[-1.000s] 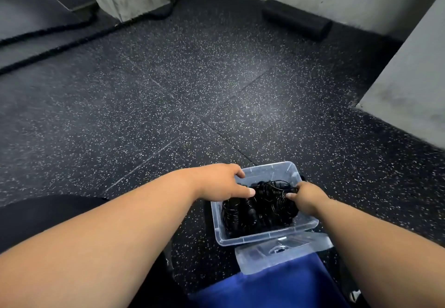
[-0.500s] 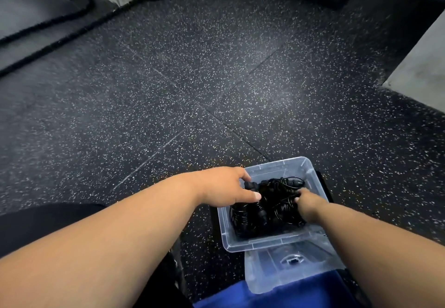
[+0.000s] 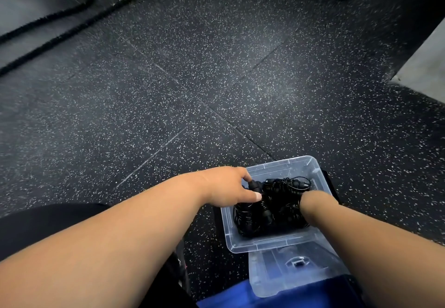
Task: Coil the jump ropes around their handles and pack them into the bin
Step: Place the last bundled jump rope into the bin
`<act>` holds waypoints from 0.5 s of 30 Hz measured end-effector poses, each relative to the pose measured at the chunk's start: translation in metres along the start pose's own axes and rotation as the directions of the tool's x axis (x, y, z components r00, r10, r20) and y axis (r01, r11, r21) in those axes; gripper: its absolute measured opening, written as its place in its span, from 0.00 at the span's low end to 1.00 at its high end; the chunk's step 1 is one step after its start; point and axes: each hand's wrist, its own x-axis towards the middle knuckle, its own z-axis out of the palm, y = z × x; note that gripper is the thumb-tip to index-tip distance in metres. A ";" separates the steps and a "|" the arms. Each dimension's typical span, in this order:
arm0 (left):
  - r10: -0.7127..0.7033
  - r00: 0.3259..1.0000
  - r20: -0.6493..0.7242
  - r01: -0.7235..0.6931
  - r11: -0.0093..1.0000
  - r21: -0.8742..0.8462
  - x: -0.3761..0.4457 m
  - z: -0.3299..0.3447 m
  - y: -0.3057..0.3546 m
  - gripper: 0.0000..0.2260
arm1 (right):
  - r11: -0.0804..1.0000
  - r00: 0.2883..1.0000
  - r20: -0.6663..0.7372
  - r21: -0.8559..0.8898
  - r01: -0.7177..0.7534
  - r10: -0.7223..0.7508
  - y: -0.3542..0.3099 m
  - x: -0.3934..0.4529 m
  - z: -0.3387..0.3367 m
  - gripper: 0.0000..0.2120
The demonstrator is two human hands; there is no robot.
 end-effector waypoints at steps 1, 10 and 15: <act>0.004 1.000 -0.002 -0.004 1.000 0.005 -0.001 0.000 0.000 0.32 | 1.000 1.000 -0.012 0.000 0.021 -0.021 0.000 -0.002 0.000 0.17; 0.017 1.000 0.009 -0.017 1.000 0.025 -0.007 0.005 0.000 0.33 | 0.996 0.994 -0.096 -0.079 0.051 -0.059 0.003 -0.009 0.008 0.21; 0.015 1.000 -0.002 -0.015 1.000 0.026 -0.007 0.006 0.000 0.32 | 0.998 0.986 -0.165 -0.063 -0.021 0.010 0.000 -0.009 0.014 0.18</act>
